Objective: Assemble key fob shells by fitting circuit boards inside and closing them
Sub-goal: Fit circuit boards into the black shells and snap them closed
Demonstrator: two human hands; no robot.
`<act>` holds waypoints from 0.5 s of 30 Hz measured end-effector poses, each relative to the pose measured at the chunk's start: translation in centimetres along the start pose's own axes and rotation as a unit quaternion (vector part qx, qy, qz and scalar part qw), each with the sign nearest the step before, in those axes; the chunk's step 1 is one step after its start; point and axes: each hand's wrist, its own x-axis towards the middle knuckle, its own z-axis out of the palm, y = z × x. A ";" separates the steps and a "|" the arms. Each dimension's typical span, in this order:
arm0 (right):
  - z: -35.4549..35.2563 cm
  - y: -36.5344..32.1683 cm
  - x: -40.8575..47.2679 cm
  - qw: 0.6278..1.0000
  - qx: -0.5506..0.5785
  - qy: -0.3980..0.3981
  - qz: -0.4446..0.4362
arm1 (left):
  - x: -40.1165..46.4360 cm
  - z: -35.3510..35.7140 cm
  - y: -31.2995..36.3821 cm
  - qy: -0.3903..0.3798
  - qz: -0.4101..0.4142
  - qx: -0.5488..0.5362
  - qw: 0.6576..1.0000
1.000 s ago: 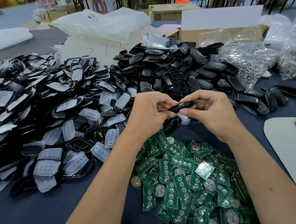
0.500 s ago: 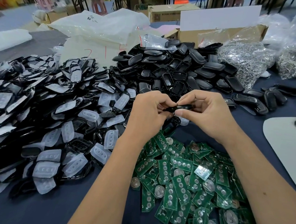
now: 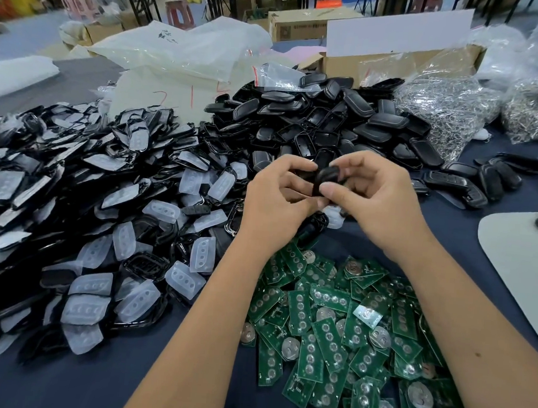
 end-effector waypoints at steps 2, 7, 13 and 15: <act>0.2 0.1 0.0 0.999 0.017 0.023 0.029 | -0.1 0.2 0.2 -0.009 -0.055 -0.144 0.988; 1.0 0.0 -0.2 0.994 0.062 0.014 0.088 | -0.3 0.7 0.3 -0.036 -0.120 -0.291 0.948; 0.9 -0.5 -0.2 0.987 0.117 0.027 0.110 | -0.1 0.2 0.3 -0.040 -0.120 -0.279 0.952; 0.9 -0.8 -0.2 0.986 0.122 0.022 0.115 | 0.0 -0.2 0.2 -0.047 -0.114 -0.285 0.951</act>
